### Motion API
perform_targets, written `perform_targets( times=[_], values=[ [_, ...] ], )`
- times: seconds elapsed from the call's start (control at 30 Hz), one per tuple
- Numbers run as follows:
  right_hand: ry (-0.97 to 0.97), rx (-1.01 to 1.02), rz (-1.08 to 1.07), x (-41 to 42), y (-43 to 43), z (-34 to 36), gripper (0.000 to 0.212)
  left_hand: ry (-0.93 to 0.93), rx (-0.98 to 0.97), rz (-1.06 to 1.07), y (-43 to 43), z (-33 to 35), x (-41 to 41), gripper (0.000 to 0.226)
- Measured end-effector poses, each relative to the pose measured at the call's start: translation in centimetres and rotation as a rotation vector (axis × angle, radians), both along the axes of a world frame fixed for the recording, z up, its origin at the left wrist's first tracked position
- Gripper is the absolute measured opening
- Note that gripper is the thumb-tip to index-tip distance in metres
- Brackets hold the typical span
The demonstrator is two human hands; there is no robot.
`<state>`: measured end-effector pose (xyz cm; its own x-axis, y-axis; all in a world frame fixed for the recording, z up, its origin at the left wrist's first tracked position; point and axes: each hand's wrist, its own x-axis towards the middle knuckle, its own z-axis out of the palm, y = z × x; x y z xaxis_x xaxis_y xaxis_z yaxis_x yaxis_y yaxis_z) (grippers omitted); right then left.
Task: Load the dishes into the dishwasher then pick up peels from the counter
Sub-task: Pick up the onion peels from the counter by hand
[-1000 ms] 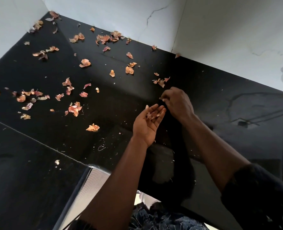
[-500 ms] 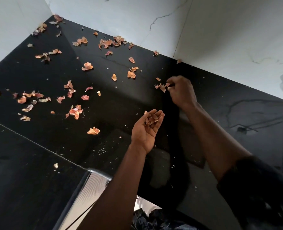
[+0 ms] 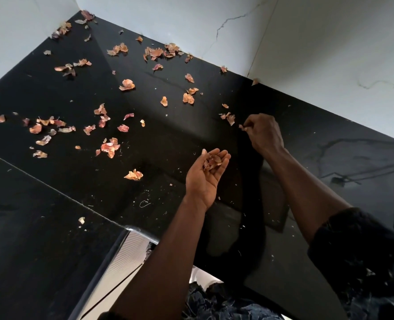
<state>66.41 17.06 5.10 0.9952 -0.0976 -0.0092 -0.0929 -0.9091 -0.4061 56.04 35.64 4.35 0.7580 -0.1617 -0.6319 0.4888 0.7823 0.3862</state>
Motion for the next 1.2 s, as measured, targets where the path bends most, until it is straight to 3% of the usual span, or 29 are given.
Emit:
perform_targets(
  times=[0.23, 0.37, 0.57, 0.67, 0.8, 0.97, 1.2],
  values=[
    [-0.077, 0.302, -0.094, -3.1, 0.9, 2.1, 0.021, 0.008, -0.009, 0.001, 0.1, 0.1, 0.0, 0.043],
    [-0.106, 0.423, -0.025, -5.8, 3.0, 4.2, 0.018, 0.008, -0.017, 0.001, 0.0, 0.3, -0.1, 0.045],
    [0.004, 0.290, 0.286, -8.3, 5.7, 3.9, 0.018, -0.010, 0.006, -0.011, 0.2, 0.0, -0.1, 0.052],
    [-0.040, 0.318, 0.243, -6.7, 5.1, 4.3, 0.016, -0.001, -0.011, -0.012, 0.2, 0.0, -0.1, 0.049],
    [-0.096, 0.278, 0.002, -1.4, 3.1, 3.3, 0.020, -0.010, -0.008, -0.018, 0.1, 0.1, -0.1, 0.042],
    [0.092, 0.033, -0.016, 2.3, 3.4, 1.1, 0.046, -0.025, 0.009, -0.022, 0.0, 0.1, -0.3, 0.038],
    [-0.015, 0.005, -0.043, 1.2, 3.7, 0.1, 0.013, -0.010, 0.022, -0.018, -0.1, 0.4, -0.3, 0.038]
  ],
)
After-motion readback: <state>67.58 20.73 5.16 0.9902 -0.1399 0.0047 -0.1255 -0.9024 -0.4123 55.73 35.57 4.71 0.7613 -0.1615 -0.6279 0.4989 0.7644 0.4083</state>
